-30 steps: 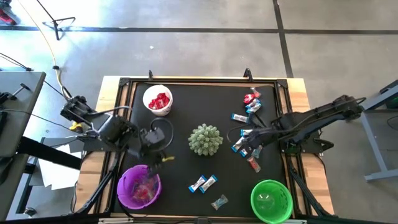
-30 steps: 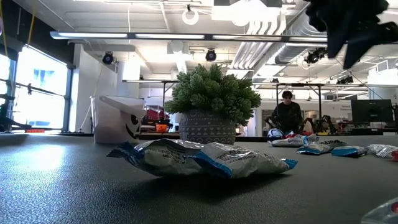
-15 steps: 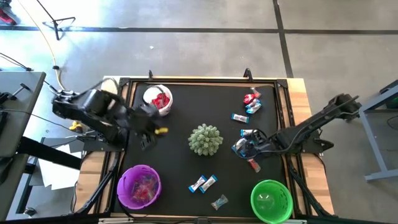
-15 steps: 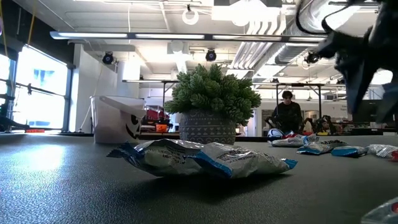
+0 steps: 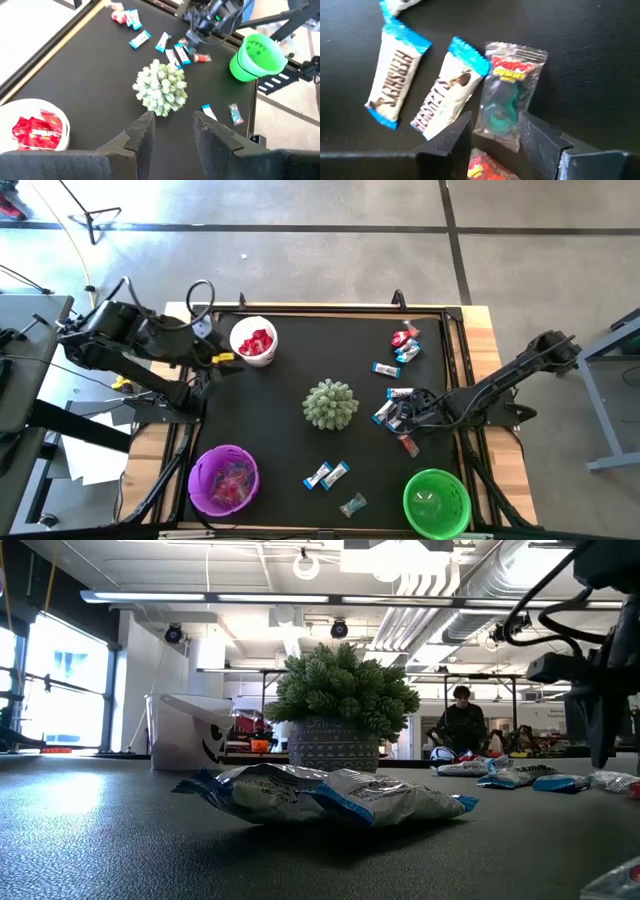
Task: Organize candy in baskets
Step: Put the blue gummy into the purple bucket
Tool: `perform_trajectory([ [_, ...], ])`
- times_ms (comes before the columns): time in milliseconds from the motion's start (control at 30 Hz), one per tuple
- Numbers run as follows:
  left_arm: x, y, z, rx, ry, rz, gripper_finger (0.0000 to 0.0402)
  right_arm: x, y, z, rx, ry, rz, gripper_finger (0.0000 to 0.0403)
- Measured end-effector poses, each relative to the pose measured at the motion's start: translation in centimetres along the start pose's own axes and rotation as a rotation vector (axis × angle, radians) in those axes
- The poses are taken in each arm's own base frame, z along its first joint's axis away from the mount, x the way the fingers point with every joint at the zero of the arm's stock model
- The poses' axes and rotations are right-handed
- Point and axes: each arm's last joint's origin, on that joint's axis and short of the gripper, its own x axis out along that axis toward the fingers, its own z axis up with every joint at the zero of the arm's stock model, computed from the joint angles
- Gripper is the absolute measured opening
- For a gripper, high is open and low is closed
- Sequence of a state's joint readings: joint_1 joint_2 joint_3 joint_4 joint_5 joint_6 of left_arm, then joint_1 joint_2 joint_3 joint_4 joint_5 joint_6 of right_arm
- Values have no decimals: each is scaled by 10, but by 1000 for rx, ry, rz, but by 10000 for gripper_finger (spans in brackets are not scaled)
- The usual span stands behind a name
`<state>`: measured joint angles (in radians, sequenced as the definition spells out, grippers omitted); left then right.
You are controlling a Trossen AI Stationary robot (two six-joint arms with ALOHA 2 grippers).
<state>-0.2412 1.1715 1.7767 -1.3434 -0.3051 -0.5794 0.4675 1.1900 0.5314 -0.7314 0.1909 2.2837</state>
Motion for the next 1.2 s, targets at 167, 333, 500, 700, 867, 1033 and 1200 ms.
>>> perform_trajectory([
  [167, -6, 7, 1, 18, -31, 21, 123, 4, -3, 2, 13, 0, -15, 154],
  [333, -7, 10, 2, 24, -43, 42, 123, 6, -6, 3, 11, 4, -32, 154],
  [500, -7, 11, 2, 21, -44, 46, 123, 13, -11, 5, 13, 22, -45, 154],
  [700, -7, 11, 2, 20, -44, 45, 123, 15, -13, 6, 13, 23, -38, 153],
  [867, -7, 11, 2, 18, -46, 45, 123, 16, -13, 6, 4, 25, -42, 126],
  [1033, -7, 11, 2, 16, -45, 44, 123, 16, -13, 5, -9, 36, -39, 55],
  [1200, -7, 11, 2, -7, -46, 44, 123, 16, -9, 2, -61, 62, -2, 10],
])
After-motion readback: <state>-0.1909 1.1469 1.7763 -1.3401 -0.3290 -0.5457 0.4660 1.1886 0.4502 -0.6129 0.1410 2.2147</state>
